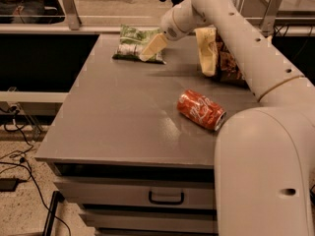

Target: Pick green jalapeno chip bag

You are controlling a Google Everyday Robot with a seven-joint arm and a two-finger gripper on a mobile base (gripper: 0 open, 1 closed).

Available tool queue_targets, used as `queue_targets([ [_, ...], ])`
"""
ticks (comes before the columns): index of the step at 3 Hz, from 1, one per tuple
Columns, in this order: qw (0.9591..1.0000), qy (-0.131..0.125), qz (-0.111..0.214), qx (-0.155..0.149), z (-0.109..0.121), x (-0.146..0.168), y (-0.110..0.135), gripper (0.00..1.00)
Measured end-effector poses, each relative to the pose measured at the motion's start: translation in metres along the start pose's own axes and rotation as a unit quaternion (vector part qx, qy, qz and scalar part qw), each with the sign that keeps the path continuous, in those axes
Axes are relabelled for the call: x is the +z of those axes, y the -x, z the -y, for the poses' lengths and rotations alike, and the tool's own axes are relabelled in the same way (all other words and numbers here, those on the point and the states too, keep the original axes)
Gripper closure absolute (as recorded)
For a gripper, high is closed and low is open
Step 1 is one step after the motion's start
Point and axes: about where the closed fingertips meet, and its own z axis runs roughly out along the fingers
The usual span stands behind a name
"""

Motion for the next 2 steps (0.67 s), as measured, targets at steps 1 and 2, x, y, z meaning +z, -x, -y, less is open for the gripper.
queue_targets([
  [1, 1.0000, 0.006, -0.005, 0.000, -0.0017, 0.0047, -0.0036, 0.19],
  [2, 0.9997, 0.013, -0.019, -0.006, -0.0043, 0.0073, -0.0102, 0.41],
])
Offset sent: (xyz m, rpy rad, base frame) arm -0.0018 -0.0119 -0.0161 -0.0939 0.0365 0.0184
